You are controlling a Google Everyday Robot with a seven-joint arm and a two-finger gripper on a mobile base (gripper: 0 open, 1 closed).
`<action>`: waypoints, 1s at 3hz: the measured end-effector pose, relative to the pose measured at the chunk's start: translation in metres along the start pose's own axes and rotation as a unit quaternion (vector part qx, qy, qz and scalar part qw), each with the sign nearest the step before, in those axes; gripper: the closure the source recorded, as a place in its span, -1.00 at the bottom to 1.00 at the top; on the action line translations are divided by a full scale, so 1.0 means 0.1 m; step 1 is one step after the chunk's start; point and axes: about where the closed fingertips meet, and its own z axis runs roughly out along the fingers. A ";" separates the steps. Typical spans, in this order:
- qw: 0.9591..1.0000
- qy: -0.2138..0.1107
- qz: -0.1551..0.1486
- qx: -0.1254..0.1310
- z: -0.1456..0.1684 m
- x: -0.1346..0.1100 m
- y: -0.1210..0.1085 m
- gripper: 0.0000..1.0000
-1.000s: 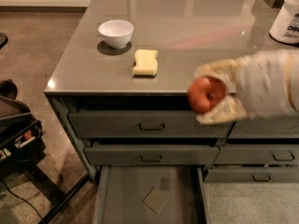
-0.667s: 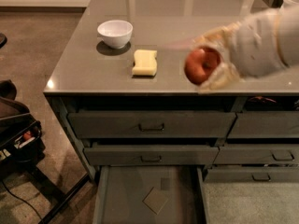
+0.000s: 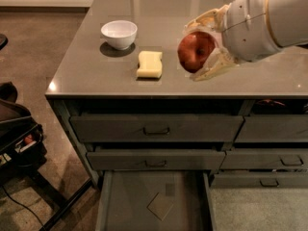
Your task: Pick apple from bottom drawer and place on counter
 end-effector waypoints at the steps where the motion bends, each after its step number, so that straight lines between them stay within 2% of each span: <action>1: 1.000 -0.009 0.001 0.014 0.08 0.19 -0.09 1.00; 2: 0.999 -0.032 -0.011 0.032 0.41 0.54 -0.30 1.00; 3: 0.999 -0.047 -0.006 0.023 0.86 0.92 -0.40 1.00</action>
Offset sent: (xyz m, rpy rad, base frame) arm 0.1452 -0.0317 -0.0549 0.1311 -0.0809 0.0947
